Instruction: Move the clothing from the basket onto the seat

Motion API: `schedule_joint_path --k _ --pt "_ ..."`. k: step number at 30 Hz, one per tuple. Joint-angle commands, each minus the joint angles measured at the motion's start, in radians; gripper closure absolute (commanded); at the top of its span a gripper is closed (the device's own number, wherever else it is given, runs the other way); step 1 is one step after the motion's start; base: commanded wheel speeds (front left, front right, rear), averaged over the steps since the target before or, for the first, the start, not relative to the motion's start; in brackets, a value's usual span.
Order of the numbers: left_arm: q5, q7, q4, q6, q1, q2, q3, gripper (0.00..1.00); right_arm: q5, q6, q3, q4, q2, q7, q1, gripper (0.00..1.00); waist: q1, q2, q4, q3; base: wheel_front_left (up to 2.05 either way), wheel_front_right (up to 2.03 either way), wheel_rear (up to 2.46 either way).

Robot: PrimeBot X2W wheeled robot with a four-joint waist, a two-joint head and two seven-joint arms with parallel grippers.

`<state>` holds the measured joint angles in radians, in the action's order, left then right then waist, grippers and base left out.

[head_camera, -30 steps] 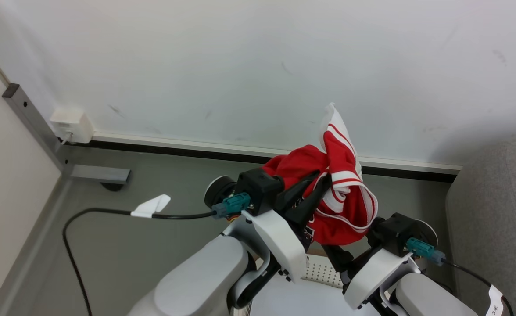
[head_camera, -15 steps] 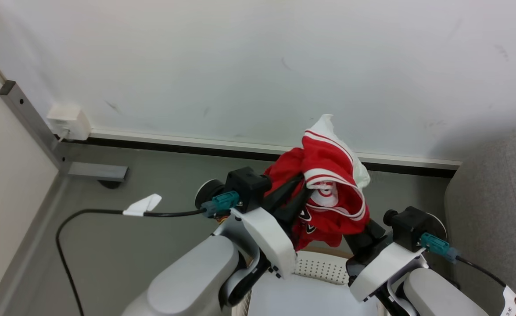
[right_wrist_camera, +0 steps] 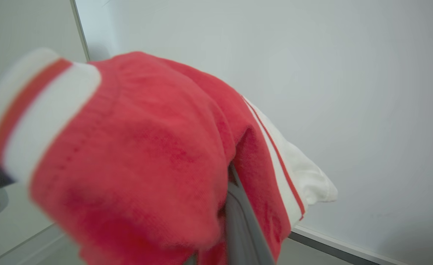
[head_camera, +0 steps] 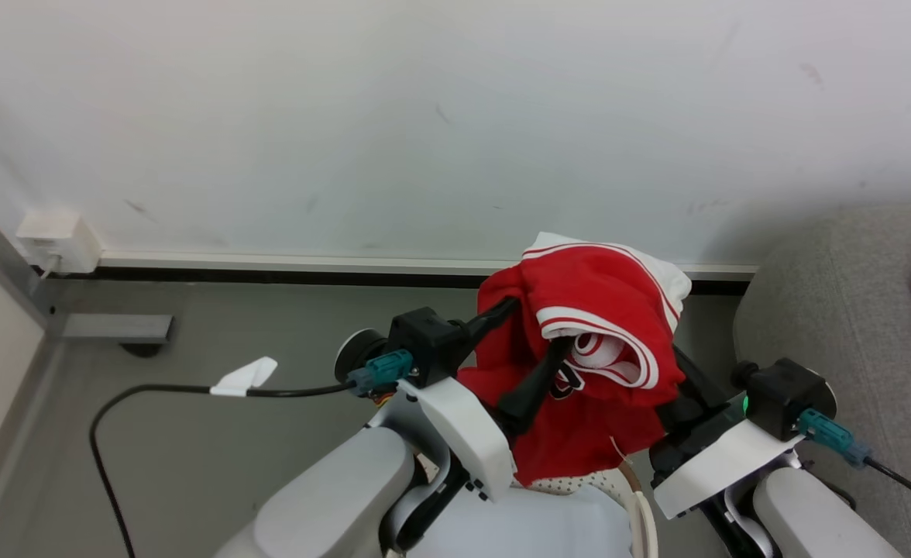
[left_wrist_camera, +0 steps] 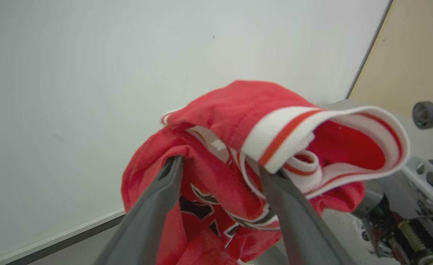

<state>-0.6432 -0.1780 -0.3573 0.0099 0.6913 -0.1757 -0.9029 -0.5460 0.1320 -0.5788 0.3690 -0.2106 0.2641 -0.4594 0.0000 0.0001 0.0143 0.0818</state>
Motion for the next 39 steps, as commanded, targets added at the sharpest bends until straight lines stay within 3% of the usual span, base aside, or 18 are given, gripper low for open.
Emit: schedule_joint_path --k 1,24,31,39 --pt "0.006 -0.005 0.008 0.003 -0.010 -0.008 0.001 0.00 0.008 -0.002 0.007 -0.010 -0.010 0.000 0.008 1.00 0.0000 -0.0001 -0.020 0.003 0.00 0.00 0.00" --pt "0.058 -0.036 0.063 0.019 -0.030 -0.076 -0.038 0.00 0.110 -0.003 0.259 -0.195 -0.145 0.000 0.043 1.00 0.0000 -0.0001 -0.364 0.050 0.00 0.00 0.00" --pt "0.101 -0.043 0.064 0.021 -0.013 -0.095 -0.063 0.00 0.128 -0.002 0.312 -0.237 -0.125 0.000 0.077 1.00 0.0000 -0.0001 -0.444 0.089 0.00 0.00 0.00" --pt "0.114 -0.046 0.070 0.022 -0.004 -0.102 -0.071 0.00 0.134 -0.002 0.338 -0.262 -0.099 0.000 0.080 1.00 0.0000 -0.0001 -0.486 0.121 0.00 0.00 0.00"
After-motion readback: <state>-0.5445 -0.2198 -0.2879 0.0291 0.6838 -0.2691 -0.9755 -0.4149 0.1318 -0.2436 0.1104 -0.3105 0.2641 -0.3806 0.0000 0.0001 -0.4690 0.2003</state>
